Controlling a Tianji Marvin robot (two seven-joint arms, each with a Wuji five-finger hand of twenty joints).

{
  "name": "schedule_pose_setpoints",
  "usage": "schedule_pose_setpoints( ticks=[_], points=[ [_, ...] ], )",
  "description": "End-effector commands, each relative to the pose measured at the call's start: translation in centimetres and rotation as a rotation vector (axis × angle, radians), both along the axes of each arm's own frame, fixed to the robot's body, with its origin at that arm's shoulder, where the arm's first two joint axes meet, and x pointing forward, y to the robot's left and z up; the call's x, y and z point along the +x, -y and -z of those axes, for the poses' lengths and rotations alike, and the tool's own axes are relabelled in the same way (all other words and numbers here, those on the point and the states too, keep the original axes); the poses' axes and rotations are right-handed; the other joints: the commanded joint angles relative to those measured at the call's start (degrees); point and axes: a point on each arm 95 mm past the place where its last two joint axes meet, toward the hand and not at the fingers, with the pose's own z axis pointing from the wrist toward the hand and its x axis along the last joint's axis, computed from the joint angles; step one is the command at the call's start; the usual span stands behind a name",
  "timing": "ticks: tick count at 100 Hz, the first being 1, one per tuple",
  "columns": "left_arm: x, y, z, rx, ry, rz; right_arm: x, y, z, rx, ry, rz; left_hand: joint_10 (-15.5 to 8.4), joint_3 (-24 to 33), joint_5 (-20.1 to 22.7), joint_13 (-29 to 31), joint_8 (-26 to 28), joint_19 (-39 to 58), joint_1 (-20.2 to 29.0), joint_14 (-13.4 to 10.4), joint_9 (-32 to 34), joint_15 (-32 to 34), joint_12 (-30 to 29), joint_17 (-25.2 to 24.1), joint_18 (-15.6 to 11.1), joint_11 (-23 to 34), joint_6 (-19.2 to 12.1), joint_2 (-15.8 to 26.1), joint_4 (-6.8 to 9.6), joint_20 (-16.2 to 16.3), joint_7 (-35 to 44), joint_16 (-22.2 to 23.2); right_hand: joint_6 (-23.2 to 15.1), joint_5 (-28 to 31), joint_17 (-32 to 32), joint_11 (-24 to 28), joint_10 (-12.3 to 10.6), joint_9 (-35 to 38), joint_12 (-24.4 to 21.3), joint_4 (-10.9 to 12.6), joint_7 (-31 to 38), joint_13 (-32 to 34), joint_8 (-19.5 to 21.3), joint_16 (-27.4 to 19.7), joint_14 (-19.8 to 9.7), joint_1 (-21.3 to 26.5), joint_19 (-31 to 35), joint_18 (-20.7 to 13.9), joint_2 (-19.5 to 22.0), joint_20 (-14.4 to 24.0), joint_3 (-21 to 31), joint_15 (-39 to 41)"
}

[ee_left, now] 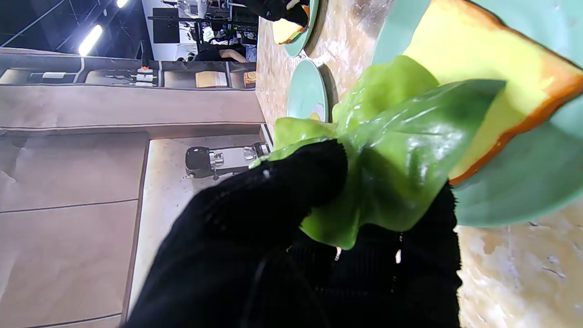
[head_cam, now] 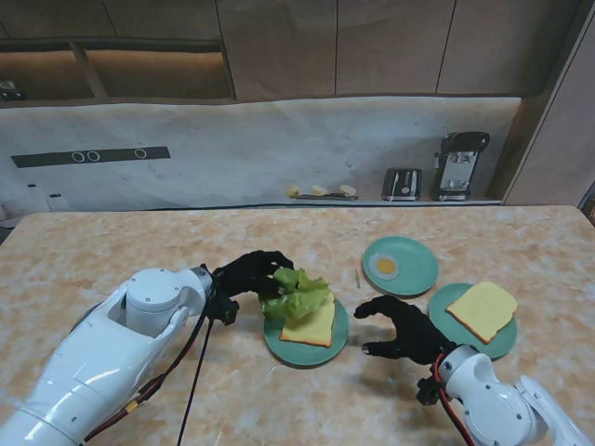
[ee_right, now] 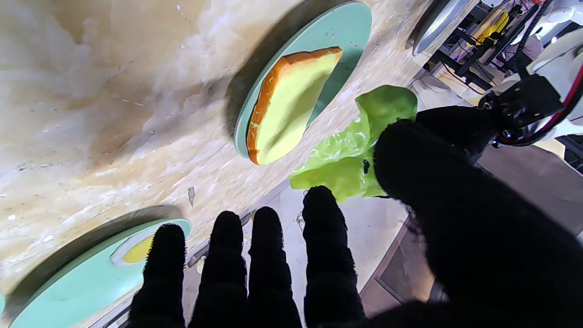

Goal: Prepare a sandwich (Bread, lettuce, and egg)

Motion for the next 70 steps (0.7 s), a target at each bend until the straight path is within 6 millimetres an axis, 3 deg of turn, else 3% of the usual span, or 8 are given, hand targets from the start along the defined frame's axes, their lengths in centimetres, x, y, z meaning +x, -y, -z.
schedule_pose_setpoints(
  ticks=[1,70],
  points=[
    [0.0,0.4,0.2,-0.005,-0.017,0.012,-0.5,-0.4,0.3,0.009,-0.013,-0.014,-0.9,-0.4,0.1,-0.1,0.7,1.2,1.6,-0.4,-0.1,0.6,1.1,0.3,-2.3,-0.4,-1.6,0.3,0.53,1.5,-0.5,1.3,-0.2,-0.5,-0.7,0.6,-0.4,0.6,-45.0,-1.5,0.7,0.0,0.7,0.8,-1.1,-1.6,0.1,-0.6,-0.8,-0.6,0.2,0.0],
    [0.9,2.2,1.6,-0.02,-0.077,0.057,-0.6,0.2,0.3,-0.01,-0.012,0.011,-1.4,-1.9,-0.8,-1.8,0.5,0.2,1.5,-0.2,-1.0,0.8,1.2,-1.7,-2.3,-1.1,-1.6,1.2,0.33,3.1,-1.2,1.4,-0.1,-0.3,-0.8,0.5,-0.5,0.7,-45.0,-1.3,0.6,-0.1,0.7,0.8,-1.2,-2.0,-0.2,-0.6,-0.1,-0.5,-0.1,-0.1]
  ],
)
